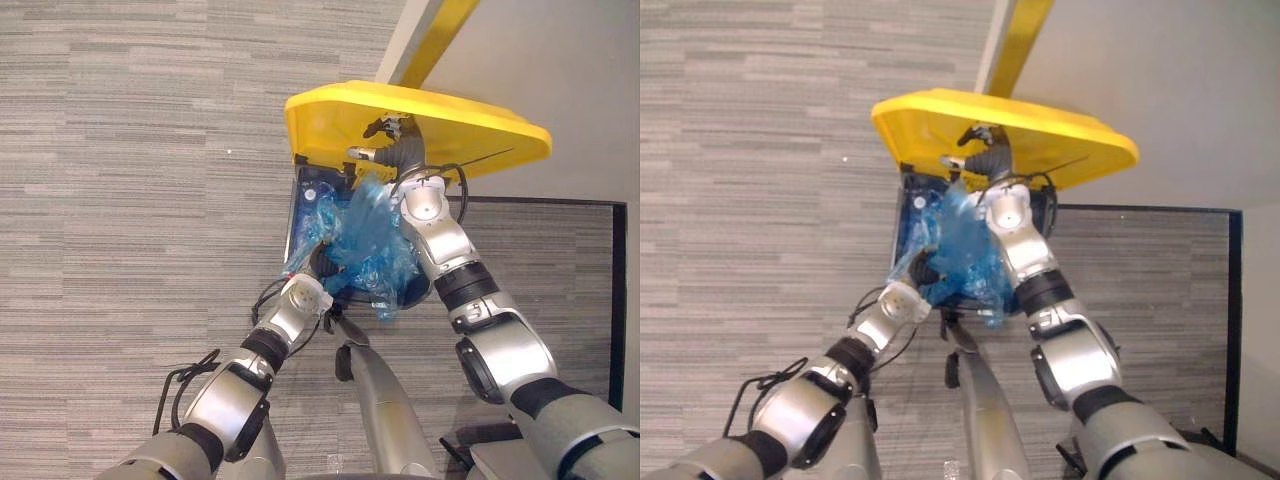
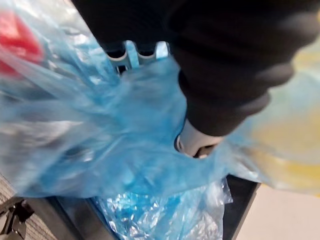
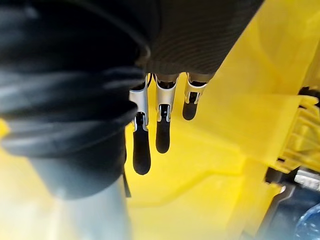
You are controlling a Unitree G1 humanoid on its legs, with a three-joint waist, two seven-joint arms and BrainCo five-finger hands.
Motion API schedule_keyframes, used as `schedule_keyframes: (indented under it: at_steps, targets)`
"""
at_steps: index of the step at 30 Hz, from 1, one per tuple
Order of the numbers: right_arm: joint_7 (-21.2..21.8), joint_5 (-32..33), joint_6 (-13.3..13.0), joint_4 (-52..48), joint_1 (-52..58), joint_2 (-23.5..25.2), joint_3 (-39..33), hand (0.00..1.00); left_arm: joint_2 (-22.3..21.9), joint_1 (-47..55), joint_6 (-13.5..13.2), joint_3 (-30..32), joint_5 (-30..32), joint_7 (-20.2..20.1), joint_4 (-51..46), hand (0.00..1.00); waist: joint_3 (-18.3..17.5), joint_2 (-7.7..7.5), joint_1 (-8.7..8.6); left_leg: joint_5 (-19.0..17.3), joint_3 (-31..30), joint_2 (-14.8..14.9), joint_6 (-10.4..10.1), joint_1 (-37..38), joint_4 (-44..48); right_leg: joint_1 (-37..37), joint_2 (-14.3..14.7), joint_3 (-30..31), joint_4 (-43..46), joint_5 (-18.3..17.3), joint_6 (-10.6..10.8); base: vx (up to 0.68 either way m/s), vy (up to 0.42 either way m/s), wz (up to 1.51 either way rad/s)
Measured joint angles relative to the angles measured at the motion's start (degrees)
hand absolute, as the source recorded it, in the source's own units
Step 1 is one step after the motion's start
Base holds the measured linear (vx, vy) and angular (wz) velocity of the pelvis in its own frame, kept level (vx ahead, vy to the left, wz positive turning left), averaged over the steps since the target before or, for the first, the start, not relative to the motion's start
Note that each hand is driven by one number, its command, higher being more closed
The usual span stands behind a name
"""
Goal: Gather rubbish on tea table into small bin, then transfer packed bag to large trash can.
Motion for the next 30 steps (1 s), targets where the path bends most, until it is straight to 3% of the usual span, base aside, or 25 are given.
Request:
schedule_keyframes:
  at_steps: [12, 16, 20, 24, 27, 28, 30]
  targets:
    - [1.4, -5.9, 0.1, -4.7, 14.7, 0.0, -2.1, 0.00, 4.2, 14.1, -2.3, 0.6, -4.9, 1.3, -20.1, 0.00, 0.1, -0.28, 1.60, 1.6, -2.8, -1.3, 1.6, 7.0, -3.9, 7.0, -1.7, -2.1, 0.3, -1.2, 0.5, 0.04, 0.027, 0.14]
    - [2.5, -8.7, 0.2, -3.7, 24.2, -0.2, -5.1, 0.00, 5.4, 24.9, -4.3, 7.1, -9.0, 0.5, -24.4, 0.00, 0.1, -0.18, 1.61, 2.3, -3.3, -2.5, 2.4, 12.2, -6.7, 11.3, -2.6, -2.2, 1.0, -2.5, 1.4, 0.05, 0.050, 0.15]
    - [3.8, -10.7, 0.2, 0.8, 28.8, 0.1, -7.1, 0.00, 8.7, 32.2, -4.5, 14.1, -10.3, -1.8, -22.6, 0.00, 0.1, -0.16, 1.60, 2.8, -4.7, -4.1, 3.9, 14.8, -7.7, 14.2, -4.2, -2.5, 1.1, -3.0, 2.1, -0.01, 0.054, 0.21]
    - [4.9, -11.3, 0.1, 3.5, 31.2, 0.3, -7.2, 0.00, 11.5, 36.3, -4.3, 20.0, -10.3, -3.6, -11.3, 0.00, 0.1, -0.15, 1.71, 2.8, -4.8, -5.4, 4.5, 18.1, -7.6, 17.2, -5.2, -2.1, 1.6, -3.0, 2.2, -0.01, 0.052, 0.04]
    - [5.3, -11.7, 0.0, 7.6, 31.9, 1.2, -7.2, 0.00, 11.7, 38.9, -4.0, 20.6, -10.2, -4.6, -3.0, 0.00, 0.2, -0.26, 1.67, 2.4, -3.0, -7.5, 5.9, 22.6, -7.6, 20.2, -6.3, 0.2, 2.6, -2.9, 2.6, -0.04, 0.083, -0.18]
    - [5.5, -12.1, 0.0, 8.1, 32.5, 1.3, -7.0, 0.00, 11.4, 39.3, -4.0, 20.5, -10.2, -5.2, -1.1, 0.00, 0.3, -0.35, 1.63, 2.3, -2.3, -8.5, 6.4, 23.3, -7.4, 20.9, -6.6, 0.9, 2.5, -2.5, 3.3, -0.14, 0.137, -0.26]
    - [5.9, -13.4, -0.4, 8.1, 36.2, 1.2, -6.9, 0.00, 10.8, 40.3, -3.5, 20.6, -10.2, -6.3, 1.2, 0.00, 0.4, -0.92, 1.26, 1.2, -1.9, -11.3, 8.8, 23.5, -3.5, 22.9, -8.2, 2.9, -0.7, 0.6, 7.2, -0.16, 0.178, -0.37]
